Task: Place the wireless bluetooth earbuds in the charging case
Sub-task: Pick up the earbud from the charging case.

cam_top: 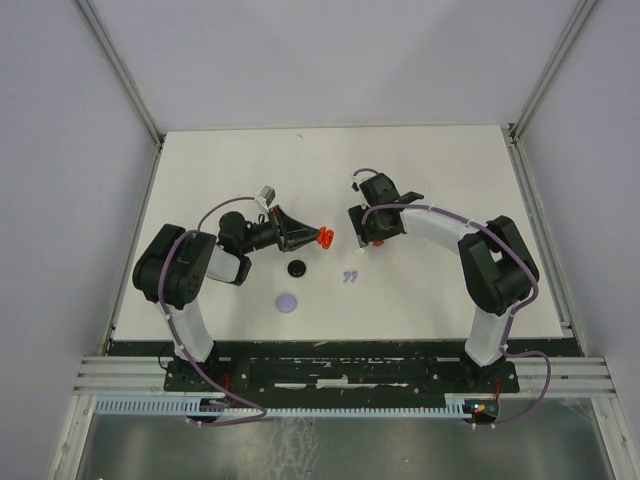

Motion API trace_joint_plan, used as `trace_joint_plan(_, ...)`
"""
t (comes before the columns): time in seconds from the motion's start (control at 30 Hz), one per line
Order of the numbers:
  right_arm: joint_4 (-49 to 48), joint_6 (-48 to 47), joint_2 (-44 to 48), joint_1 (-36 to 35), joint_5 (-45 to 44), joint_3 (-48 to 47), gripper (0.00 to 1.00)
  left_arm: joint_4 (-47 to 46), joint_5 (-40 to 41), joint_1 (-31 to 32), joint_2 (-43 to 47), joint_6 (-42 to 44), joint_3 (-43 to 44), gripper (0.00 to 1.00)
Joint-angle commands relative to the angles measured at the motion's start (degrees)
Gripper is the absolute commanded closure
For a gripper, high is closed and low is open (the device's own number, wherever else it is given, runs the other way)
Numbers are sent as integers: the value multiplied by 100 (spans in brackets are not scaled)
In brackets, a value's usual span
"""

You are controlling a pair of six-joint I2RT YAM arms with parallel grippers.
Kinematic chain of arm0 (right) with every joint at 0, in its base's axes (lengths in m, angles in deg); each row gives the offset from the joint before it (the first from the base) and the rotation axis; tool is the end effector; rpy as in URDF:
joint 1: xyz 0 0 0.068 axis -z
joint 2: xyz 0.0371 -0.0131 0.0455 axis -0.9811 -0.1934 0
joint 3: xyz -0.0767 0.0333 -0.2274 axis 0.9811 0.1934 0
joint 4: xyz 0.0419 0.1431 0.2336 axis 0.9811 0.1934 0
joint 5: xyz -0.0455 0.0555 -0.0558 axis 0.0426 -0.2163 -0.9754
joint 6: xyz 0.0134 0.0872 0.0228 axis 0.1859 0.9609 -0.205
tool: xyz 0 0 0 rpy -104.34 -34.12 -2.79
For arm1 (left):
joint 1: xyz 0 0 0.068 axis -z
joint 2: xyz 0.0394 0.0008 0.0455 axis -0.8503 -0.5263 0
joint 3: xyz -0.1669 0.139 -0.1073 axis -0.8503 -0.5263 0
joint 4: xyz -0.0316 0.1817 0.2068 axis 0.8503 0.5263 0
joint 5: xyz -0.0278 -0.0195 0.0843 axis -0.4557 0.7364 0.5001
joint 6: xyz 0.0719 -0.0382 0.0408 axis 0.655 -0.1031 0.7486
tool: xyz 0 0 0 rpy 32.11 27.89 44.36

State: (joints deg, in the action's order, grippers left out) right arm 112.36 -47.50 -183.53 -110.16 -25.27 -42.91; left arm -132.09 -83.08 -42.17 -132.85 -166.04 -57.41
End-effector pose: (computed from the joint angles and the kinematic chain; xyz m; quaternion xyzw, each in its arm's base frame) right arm 0.3522 0.2080 0.1059 -0.1515 0.9541 0.0667 0.2498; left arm 0.3051 -0.1556 0.1075 -0.0576 0.6979 -0.6852 0.2003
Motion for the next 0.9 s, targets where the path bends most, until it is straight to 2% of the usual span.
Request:
trace_joint_plan(0.0, -281, 214, -120, 125, 193, 60, 32, -365, -107, -53, 93, -132, -33, 97)
trace_joint_plan(0.43, -361, 256, -21, 156, -52, 304, 32, -367, -97, -61, 57, -125, -33, 97)
trace_joint_plan(0.87, -516, 231, -162, 324, 83, 317, 32, -363, -101, -61, 49, -125, -38, 97)
